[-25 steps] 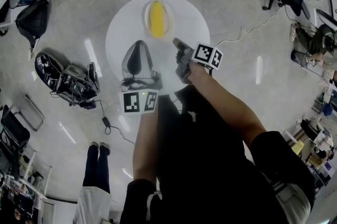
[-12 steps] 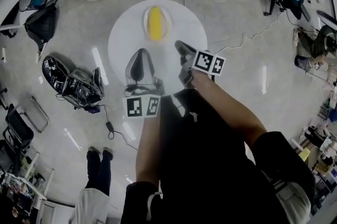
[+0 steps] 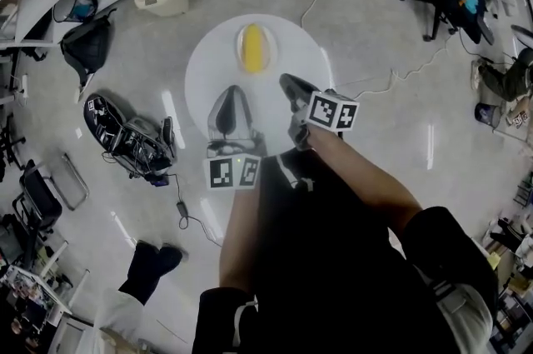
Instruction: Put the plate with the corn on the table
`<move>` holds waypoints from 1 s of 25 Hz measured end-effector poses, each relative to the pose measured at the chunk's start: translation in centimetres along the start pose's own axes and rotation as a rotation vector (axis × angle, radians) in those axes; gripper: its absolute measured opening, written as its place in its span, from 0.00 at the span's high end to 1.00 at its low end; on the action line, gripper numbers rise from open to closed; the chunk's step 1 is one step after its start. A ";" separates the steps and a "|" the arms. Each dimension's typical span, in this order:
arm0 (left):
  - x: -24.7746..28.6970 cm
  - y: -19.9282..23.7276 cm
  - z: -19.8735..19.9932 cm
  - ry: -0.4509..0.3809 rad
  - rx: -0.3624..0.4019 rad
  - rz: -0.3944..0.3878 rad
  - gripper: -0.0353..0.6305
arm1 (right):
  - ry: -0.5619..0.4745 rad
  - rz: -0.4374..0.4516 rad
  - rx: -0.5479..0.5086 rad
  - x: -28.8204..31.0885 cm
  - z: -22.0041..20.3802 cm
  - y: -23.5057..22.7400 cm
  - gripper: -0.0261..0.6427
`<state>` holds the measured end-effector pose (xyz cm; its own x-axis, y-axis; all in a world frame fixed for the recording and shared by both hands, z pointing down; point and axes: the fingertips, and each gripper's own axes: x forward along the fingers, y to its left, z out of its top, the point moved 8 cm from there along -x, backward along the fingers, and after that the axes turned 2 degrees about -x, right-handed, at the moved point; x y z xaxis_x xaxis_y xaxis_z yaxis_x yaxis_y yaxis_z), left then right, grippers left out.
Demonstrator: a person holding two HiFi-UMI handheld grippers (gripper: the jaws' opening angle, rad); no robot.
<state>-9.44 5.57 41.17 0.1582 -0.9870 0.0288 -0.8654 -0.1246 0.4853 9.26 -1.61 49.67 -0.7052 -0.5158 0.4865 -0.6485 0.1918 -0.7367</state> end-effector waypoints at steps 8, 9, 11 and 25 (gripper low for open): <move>-1.8 -1.5 1.4 -0.031 0.016 0.017 0.94 | -0.038 0.044 -0.107 -2.6 0.6 2.4 0.95; -2.0 -1.8 1.4 -0.032 0.019 0.015 0.94 | -0.045 0.048 -0.128 -3.1 0.6 2.7 0.95; -2.4 -2.3 1.7 -0.035 0.031 0.009 0.94 | -0.057 0.056 -0.169 -3.9 0.8 3.4 0.95; -6.0 -6.1 3.2 -0.056 0.084 -0.019 0.94 | -0.119 0.128 -0.318 -9.2 0.9 7.3 0.95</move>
<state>-6.66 11.91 35.21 0.1503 -0.9882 -0.0297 -0.8996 -0.1491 0.4104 11.31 3.84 39.41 -0.7604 -0.5609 0.3274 -0.6267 0.5015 -0.5965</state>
